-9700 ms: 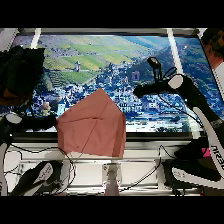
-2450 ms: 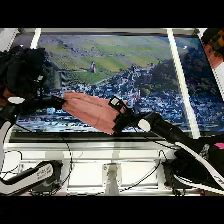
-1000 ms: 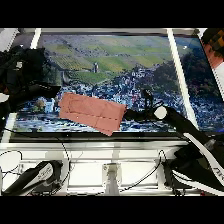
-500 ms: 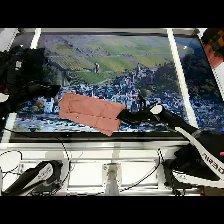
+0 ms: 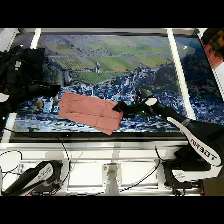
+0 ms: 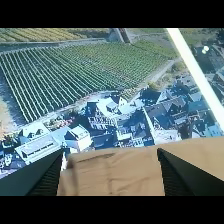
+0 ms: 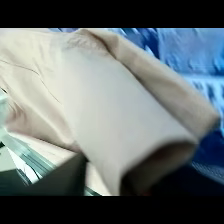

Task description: Fold the clothes and pants, and hang the long-sleeved shirts on hangers.

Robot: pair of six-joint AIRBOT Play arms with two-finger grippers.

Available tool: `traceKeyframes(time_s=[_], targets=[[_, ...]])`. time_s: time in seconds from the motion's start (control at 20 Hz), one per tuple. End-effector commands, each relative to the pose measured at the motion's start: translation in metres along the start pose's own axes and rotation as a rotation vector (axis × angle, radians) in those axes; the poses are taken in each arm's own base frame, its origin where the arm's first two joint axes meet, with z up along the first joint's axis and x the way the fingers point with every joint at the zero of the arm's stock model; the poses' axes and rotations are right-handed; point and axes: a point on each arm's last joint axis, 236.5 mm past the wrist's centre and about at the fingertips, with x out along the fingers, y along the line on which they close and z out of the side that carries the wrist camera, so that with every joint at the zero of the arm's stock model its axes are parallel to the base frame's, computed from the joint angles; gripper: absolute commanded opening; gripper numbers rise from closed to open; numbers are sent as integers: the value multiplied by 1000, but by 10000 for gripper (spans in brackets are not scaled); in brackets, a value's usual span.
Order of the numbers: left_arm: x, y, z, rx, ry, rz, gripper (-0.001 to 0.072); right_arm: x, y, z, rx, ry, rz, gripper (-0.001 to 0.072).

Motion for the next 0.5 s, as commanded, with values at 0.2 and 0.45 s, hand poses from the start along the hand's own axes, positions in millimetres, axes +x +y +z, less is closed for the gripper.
traceKeyframes(time_s=[0.2,0.45], targets=[[0,0,0,0,0,0,658,1,36,29,-177,-51,51,11],[-1,0,15,-53,-61,0,659,-47,65,115,-264,-288,-14,11]])
